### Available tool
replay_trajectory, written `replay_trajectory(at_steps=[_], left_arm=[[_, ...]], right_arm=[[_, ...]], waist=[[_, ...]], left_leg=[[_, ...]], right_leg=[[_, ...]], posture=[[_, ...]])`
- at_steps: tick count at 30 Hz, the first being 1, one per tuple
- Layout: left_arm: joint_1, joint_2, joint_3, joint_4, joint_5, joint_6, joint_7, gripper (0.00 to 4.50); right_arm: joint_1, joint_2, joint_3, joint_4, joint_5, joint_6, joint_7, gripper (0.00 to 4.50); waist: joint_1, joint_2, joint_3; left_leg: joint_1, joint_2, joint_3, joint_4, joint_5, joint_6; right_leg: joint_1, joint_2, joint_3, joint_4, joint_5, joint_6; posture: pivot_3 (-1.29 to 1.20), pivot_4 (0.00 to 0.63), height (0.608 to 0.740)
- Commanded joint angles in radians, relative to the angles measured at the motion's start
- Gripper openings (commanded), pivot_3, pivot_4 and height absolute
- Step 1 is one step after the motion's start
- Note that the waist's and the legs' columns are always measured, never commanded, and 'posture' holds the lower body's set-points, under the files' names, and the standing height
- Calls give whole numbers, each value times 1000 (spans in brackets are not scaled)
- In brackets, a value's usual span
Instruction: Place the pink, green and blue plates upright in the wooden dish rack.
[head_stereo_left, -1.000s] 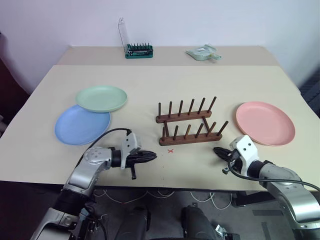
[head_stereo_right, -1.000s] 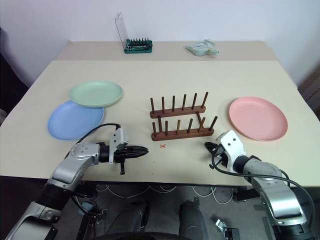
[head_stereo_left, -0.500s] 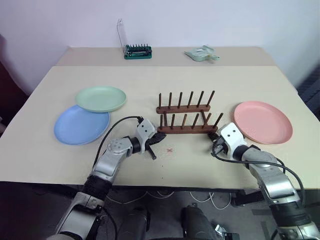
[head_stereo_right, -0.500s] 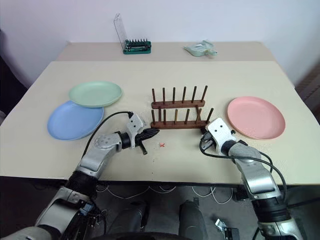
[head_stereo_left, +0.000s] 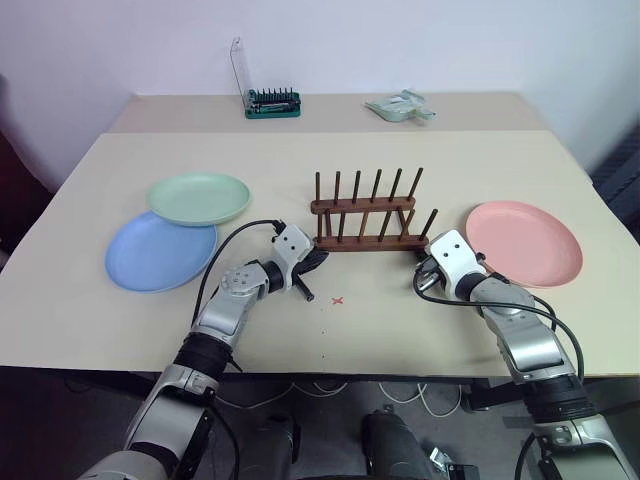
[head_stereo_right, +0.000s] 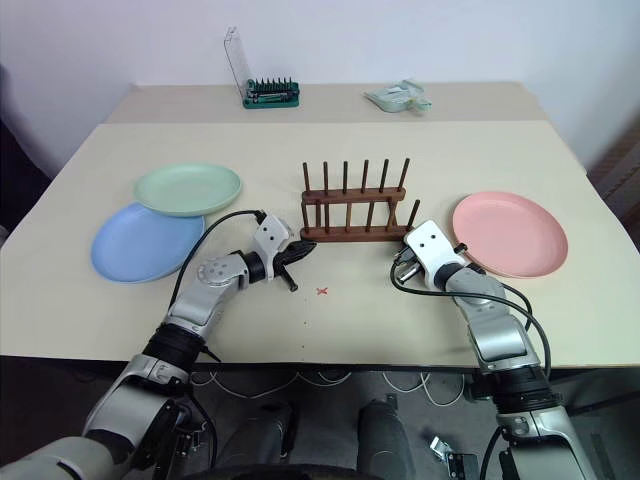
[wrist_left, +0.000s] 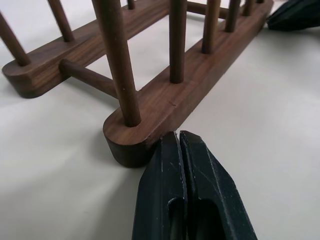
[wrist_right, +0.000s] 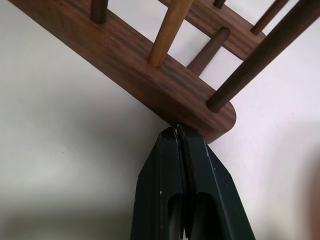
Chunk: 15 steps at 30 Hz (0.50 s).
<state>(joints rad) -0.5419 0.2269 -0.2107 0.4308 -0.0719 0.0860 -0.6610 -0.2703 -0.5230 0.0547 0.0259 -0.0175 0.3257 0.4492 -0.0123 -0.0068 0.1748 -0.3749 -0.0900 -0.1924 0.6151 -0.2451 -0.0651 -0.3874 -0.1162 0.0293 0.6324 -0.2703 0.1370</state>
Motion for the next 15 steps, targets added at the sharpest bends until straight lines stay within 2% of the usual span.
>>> replay_trajectory(at_steps=[1, 6, 10, 13, 15], left_arm=[[4, 6, 7, 35, 30, -9, 21, 49], [20, 13, 7, 16, 9, -7, -17, 49], [82, 31, 24, -110, -64, 18, -104, 49], [157, 81, 15, -236, -99, 16, -188, 0], [192, 103, 12, -298, -123, 17, -230, 0]], right_arm=[[4, 8, -2, -33, -1, -2, 5, 0], [30, -5, -17, -81, 20, 9, 31, 0], [115, -79, -85, -221, 95, 64, 125, 0], [198, -174, -221, -352, 197, 146, 215, 745], [229, -222, -279, -379, 213, 183, 228, 1669]], waist=[[0, 0, 0], [-1, 0, 0], [-1, 0, 0], [-1, 1, 0], [-1, 1, 0]], left_leg=[[0, 0, 0, 0, 0, 0], [0, 0, 0, 0, 0, 0], [-1, 0, 0, -1, 0, 0], [-3, 0, 0, -1, 0, 1], [-3, 0, 0, -1, -1, 1]], right_leg=[[0, 0, 0, 0, 0, 0], [0, 0, 0, 0, 0, 0], [-1, 0, 0, 0, 0, 0], [-2, 0, 0, -1, 0, 0], [-3, 0, 0, -1, 0, 0]], posture=[[0, 150, 740], [0, 150, 740], [0, 150, 740], [0, 150, 740], [0, 150, 740]])
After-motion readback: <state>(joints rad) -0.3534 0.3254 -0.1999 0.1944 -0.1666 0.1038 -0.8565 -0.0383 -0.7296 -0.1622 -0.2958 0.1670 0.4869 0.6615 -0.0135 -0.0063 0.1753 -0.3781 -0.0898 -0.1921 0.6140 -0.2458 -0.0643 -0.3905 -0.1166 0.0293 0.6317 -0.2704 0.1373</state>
